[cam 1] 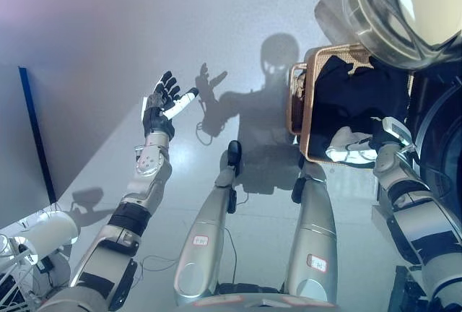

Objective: Put the clothes in the basket into the washing machine.

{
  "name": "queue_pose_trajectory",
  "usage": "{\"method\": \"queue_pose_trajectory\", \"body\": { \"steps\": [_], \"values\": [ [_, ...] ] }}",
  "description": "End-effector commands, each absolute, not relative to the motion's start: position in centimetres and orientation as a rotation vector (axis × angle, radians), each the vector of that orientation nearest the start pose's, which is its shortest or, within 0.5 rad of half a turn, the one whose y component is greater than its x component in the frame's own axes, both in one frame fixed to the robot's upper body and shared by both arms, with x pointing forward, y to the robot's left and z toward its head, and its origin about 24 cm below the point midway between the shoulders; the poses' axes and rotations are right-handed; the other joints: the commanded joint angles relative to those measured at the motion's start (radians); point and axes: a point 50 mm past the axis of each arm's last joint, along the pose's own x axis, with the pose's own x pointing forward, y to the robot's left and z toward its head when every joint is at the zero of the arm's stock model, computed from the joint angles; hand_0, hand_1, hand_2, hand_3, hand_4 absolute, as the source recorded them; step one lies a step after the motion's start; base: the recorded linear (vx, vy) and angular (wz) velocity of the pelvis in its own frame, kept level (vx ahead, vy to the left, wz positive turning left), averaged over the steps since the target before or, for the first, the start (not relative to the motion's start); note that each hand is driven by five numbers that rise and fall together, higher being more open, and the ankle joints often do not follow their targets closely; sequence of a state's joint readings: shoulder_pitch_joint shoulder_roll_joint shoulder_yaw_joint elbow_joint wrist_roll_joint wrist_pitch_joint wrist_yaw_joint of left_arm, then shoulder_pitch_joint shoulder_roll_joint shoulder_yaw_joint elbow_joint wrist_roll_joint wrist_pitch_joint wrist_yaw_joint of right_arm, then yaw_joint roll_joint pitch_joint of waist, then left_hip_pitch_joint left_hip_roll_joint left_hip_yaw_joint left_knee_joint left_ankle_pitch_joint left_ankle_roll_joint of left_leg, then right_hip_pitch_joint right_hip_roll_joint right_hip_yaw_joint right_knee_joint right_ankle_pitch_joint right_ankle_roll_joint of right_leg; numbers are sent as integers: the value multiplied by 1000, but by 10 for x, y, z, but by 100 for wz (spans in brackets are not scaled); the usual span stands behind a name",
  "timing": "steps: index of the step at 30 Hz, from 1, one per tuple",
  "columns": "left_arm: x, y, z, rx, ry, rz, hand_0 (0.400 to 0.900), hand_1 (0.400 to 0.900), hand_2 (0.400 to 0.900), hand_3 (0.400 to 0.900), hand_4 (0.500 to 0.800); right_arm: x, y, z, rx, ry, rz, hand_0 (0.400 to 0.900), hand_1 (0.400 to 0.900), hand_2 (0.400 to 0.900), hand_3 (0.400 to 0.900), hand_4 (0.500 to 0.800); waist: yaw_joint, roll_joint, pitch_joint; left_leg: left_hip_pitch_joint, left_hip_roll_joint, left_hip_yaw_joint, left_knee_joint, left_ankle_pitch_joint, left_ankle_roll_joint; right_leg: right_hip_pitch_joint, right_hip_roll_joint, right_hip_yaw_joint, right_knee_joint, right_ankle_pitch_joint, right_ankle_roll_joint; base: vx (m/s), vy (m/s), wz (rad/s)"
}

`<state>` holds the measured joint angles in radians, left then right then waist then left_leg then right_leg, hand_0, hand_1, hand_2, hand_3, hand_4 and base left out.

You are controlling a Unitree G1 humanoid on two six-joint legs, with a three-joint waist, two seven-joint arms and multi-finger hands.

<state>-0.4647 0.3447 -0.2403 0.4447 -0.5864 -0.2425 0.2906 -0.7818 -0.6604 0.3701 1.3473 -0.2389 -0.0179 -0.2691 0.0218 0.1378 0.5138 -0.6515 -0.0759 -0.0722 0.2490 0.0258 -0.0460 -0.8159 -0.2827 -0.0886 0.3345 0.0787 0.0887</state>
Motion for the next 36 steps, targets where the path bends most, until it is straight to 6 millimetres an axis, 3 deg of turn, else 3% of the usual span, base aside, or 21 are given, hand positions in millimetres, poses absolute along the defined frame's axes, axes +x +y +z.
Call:
{"method": "queue_pose_trajectory", "body": {
  "steps": [1,18,19,23,25,26,36],
  "values": [
    [331,207,127,-175,-351,213,900,900,900,900,800,313,-374,70,-1203,534,-439,900,900,900,900,800,-22,8,-14,-59,18,8,143,-115,-14,-4,-53,48,17,42,83,-31,14,-9],
    [318,214,164,-195,-523,229,900,900,900,900,800,334,-374,112,-1278,447,-466,900,900,900,900,800,-14,30,6,-278,2,35,264,-145,0,-214,-46,87,94,36,72,-32,25,-7],
    [317,216,164,-192,-525,234,900,900,900,900,800,334,-375,114,-1292,450,-468,900,900,900,900,800,-8,34,6,-273,8,32,282,-181,-2,-215,-40,93,121,0,79,54,20,-9],
    [314,217,168,-194,-547,240,900,900,900,900,800,334,-381,124,-1338,459,-478,900,900,900,900,800,-2,43,6,-343,6,35,346,-200,2,-281,-40,109,182,-21,72,3,9,-2],
    [312,217,169,-200,-553,236,900,900,900,900,800,333,-383,127,-1356,466,-477,529,529,529,529,578,-1,48,6,-366,4,38,364,-203,4,-304,-41,116,204,-27,69,0,0,0],
    [312,216,168,-202,-552,235,900,900,900,900,800,334,-383,128,-1360,464,-480,400,400,400,400,500,-1,48,6,-372,5,38,368,-203,4,-312,-39,119,211,-30,68,-2,17,-5],
    [313,218,171,-219,-565,256,900,900,900,900,800,342,-374,132,-1347,418,-477,400,400,400,400,500,0,45,6,-371,9,58,365,-208,10,-324,-37,122,211,-27,67,8,14,-7]
  ]
}}
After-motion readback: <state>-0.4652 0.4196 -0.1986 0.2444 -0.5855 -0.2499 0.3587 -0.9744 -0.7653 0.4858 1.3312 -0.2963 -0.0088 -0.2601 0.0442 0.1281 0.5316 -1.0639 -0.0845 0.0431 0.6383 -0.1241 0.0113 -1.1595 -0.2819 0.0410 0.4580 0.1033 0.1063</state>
